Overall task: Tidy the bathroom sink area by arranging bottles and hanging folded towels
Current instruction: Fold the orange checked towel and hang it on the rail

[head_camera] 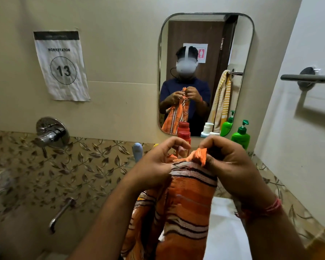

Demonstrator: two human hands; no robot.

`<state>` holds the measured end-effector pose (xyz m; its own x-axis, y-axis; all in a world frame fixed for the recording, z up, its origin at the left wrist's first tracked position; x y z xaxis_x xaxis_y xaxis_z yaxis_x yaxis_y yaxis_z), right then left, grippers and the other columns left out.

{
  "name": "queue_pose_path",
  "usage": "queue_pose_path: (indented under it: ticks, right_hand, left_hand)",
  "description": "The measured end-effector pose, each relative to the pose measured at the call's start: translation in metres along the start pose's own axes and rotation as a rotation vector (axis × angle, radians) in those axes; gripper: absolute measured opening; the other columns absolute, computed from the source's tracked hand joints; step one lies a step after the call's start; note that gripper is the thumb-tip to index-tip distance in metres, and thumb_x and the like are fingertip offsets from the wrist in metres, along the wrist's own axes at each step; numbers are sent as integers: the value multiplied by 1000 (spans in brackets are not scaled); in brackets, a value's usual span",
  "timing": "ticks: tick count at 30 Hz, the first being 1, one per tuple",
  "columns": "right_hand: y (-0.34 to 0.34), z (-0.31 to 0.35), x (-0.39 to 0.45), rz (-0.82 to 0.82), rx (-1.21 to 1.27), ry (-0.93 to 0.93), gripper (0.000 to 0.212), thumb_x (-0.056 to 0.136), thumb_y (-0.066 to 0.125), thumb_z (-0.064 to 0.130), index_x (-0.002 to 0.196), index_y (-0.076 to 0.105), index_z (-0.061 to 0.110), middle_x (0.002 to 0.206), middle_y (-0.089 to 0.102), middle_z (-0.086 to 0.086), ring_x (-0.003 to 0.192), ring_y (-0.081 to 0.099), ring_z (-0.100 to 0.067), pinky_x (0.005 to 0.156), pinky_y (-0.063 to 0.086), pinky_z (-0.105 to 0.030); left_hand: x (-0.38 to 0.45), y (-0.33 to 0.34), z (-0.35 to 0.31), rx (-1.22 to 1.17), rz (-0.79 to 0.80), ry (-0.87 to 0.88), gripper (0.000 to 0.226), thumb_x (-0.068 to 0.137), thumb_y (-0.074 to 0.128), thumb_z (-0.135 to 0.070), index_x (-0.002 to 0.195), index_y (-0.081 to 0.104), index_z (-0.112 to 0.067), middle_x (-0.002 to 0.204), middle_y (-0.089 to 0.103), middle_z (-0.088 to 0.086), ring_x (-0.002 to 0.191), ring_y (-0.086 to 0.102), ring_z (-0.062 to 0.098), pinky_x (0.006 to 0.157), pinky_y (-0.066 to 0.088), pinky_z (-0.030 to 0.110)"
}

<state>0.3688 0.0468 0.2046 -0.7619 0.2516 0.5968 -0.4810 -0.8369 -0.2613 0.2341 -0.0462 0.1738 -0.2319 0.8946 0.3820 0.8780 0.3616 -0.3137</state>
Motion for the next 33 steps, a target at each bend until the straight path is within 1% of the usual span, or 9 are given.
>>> queue_pose_path:
  ticks: [2,5,8,13,16,21,25,28,33]
  right_hand:
    - [-3,7,-1,-26,-1,-21,8,80,72,24,81,66,18,81,67,2,76,66,-13,66,57,-25]
    - [-4,-2,0,42,-224,91,16,78,77,29,79,67,16,96,63,12,93,64,-10,80,57,-31]
    - [9,-24,-1,168,-128,274,22,80,75,23,84,66,3,111,68,6,105,66,-11,92,56,-41]
    - [21,-33,-7,192,84,298,24,80,77,27,77,64,7,83,67,-9,81,66,-21,72,54,-36]
    - [16,-31,-8,130,-63,281,25,81,75,26,76,62,5,82,69,-14,79,68,-24,71,55,-38]
    - [21,-16,-6,182,-262,198,10,82,71,32,77,67,24,88,71,-4,84,70,-15,74,59,-33]
    - [21,-14,-9,167,-300,209,17,80,70,38,75,64,22,82,69,2,79,68,-11,69,55,-27]
    - [22,-14,-11,140,-314,198,28,82,69,48,78,65,21,91,64,4,86,65,-13,76,56,-35]
    - [22,-1,-15,-147,-259,122,31,82,63,54,79,69,24,92,57,10,88,60,-14,78,56,-41]
  left_hand:
    - [-4,0,-2,-27,50,9,36,94,64,-4,125,57,-21,116,55,22,93,62,36,83,55,54]
    - [-8,-3,-6,-116,29,21,33,97,54,4,124,56,-16,105,55,11,83,60,19,73,55,30]
    - [-8,-1,-12,-174,75,65,38,94,51,6,124,57,-17,110,58,9,94,59,25,83,52,41]
    - [-12,-4,-21,-185,31,78,44,85,55,5,121,60,-19,101,57,4,85,59,14,73,51,28]
    - [-14,-14,-11,-110,-113,-10,38,92,61,0,123,61,-22,108,63,6,89,66,15,78,56,30]
    - [-19,-5,1,-16,10,-199,28,93,67,-28,119,66,-18,107,74,6,104,71,21,90,57,39]
    - [-21,-8,0,-214,-178,-139,18,90,63,-32,98,72,-18,91,74,7,85,71,24,75,56,36]
    - [-20,-4,1,-352,-312,-103,13,90,63,-29,86,74,-25,83,72,6,77,69,21,72,54,39]
    - [-24,11,-1,-253,-363,-47,21,93,61,-29,99,71,-12,98,73,13,95,72,29,86,58,50]
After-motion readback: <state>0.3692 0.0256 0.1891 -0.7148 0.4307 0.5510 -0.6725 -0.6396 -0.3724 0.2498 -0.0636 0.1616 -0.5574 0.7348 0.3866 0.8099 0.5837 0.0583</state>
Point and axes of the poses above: each hand's wrist, its own x-axis towards the middle knuckle, its own y-axis out of the palm, z = x × y, the point moved 5 cm from there along x, towards the middle knuckle
